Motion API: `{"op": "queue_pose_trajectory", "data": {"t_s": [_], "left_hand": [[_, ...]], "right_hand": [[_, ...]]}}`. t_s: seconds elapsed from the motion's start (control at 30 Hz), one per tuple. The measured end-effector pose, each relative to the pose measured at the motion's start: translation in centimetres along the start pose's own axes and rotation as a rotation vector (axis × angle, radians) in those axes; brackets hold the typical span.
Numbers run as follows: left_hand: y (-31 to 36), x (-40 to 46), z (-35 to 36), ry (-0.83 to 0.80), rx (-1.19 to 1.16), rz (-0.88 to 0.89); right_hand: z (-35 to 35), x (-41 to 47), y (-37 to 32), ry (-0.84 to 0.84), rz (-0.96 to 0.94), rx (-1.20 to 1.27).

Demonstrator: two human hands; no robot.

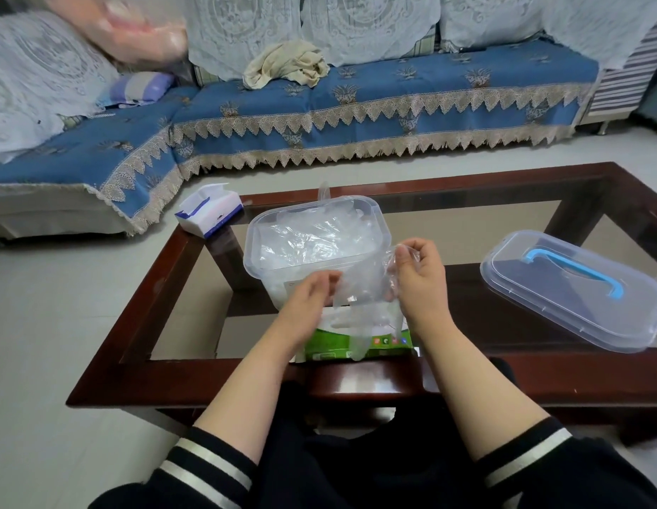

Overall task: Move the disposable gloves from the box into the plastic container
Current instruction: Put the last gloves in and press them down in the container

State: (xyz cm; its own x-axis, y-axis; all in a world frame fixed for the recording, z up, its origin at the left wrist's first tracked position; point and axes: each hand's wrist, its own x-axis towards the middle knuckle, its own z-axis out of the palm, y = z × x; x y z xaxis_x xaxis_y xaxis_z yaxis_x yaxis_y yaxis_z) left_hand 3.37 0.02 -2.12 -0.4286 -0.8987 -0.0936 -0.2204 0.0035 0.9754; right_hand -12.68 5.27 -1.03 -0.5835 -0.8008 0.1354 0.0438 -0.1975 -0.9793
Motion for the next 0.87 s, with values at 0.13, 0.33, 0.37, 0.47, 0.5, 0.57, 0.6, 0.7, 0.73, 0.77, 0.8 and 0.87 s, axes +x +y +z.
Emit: {"op": "queue_pose_trajectory", "data": {"t_s": [0.13,0.33,0.37,0.47,0.5,0.57,0.6,0.7,0.73,0.77,0.8,0.87], "left_hand": [[2.9,-0.4,0.3,-0.125,-0.446,-0.085],[4.8,0.5,0.2,-0.096,-0.106,0.063],[5.1,0.7,0.1,-0.115,-0.044,0.081],[6.0,1.3,-0.3,-0.172,0.087,0.101],[6.2,1.5,-0.5,-0.183,0.117,0.105],[6.5,2.2,-0.6,-0.188,0.196,0.112],[6.8,2.5,-0.7,-0.181,0.247,0.111],[8.0,3.5,-0.9,-0.199,0.439,0.084],[8.4,3.9,-1.1,-0.221,0.496,0.076],[8.8,4.2,-1.2,-0.231,0.537,0.068],[9.1,4.7,-1.4,-0.226,0.564,0.066],[9.6,5.5,-1.8,-0.169,0.596,0.088]], "right_hand": [[-0.1,0.0,-0.2,-0.093,0.049,0.036],[-1.0,0.5,-0.2,-0.257,0.105,0.030],[-1.2,0.6,-0.2,-0.269,0.099,0.031],[-1.4,0.7,-0.2,-0.273,0.077,0.030],[-1.4,0.7,-0.3,-0.264,0.067,0.026],[-1.3,0.8,-0.3,-0.232,0.061,0.031],[-1.3,0.9,-0.3,-0.218,0.062,0.037],[-1.6,1.5,0.2,-0.189,0.046,0.050],[-1.7,1.6,0.3,-0.182,0.033,0.060],[-1.9,1.7,0.4,-0.170,0.020,0.069],[-2.0,1.9,0.5,-0.153,0.008,0.072],[-2.3,2.1,0.6,-0.092,-0.010,0.049]]}}
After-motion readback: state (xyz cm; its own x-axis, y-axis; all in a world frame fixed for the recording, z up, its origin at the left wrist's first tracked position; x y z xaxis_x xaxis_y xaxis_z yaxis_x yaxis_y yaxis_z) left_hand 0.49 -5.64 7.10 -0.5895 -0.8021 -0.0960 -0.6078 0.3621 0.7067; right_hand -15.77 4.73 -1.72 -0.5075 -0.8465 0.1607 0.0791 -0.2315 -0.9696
